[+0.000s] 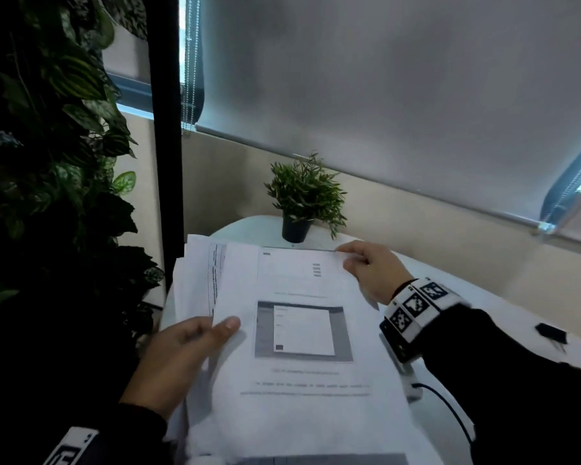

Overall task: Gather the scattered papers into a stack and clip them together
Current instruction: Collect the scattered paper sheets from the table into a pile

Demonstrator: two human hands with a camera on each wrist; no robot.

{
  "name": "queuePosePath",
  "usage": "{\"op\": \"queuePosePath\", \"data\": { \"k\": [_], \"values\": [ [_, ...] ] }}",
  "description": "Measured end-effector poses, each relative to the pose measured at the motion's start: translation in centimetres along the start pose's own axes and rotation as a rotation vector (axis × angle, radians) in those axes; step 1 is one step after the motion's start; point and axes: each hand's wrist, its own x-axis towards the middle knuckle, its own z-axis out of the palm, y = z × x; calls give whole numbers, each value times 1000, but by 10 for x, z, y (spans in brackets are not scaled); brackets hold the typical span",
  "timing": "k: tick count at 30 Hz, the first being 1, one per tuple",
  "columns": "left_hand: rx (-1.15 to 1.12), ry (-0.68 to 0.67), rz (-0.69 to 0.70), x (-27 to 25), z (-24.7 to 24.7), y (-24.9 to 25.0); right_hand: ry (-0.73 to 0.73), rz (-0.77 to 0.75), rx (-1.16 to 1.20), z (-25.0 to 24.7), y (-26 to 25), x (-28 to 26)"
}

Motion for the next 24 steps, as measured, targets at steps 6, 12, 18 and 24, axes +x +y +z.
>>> {"op": "queuePosePath", "data": {
  "k": [6,12,18,24],
  "values": [
    [406,224,57,5,-8,-5,-204,212,-330,21,17,3],
    [529,218,62,11,-24,-11,-643,331,-730,47,46,-26],
    [632,96,171,18,-29,-20,-648,305,-703,41,34,-46],
    [552,118,164,17,-28,-25,-453,210,-835,40,40,-48]
  ]
}}
